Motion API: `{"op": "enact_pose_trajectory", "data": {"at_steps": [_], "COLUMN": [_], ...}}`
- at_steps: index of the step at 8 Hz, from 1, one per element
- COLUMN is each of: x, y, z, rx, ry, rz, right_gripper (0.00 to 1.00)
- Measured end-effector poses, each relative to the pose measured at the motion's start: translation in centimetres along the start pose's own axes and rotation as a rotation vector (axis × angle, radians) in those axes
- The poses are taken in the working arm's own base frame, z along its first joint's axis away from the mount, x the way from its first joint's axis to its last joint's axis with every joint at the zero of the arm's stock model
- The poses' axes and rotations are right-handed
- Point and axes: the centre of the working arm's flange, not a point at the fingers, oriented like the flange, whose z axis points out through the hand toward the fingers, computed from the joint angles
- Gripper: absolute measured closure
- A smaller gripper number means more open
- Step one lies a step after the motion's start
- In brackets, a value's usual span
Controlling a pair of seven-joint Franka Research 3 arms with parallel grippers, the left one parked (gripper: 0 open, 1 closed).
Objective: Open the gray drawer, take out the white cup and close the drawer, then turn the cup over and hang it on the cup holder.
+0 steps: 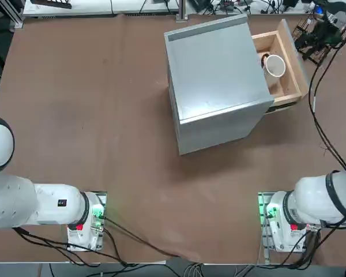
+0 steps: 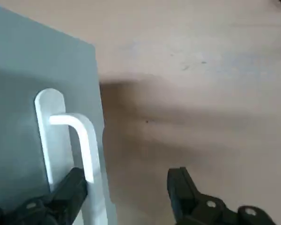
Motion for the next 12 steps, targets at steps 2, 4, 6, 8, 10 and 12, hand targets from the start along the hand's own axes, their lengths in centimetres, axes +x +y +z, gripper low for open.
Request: {"op": "enact_pose_trajectory", "data": {"at_steps": [2,4,6,8,10,12], "x": [0.7,1.4,1.7,2.2,2.5,1.8], "y": [-0.5,-2.0,-4.1,-8.0,-13.8,-17.4], "z": [-3.4,-9.1,-13.6,-14.8,-14.2,-13.2], "rx": [0.01,0.011,0.006,0.008,0.0,-0.04], "ry": [-0.01,0.003,0.016,-0.004,-0.04,-0.074], "rz": [-0.019,-0.053,-0.091,-0.061,-0.082,-0.205], "right_gripper": [0.0,0.0,0.0,0.02,0.03,0.04]}}
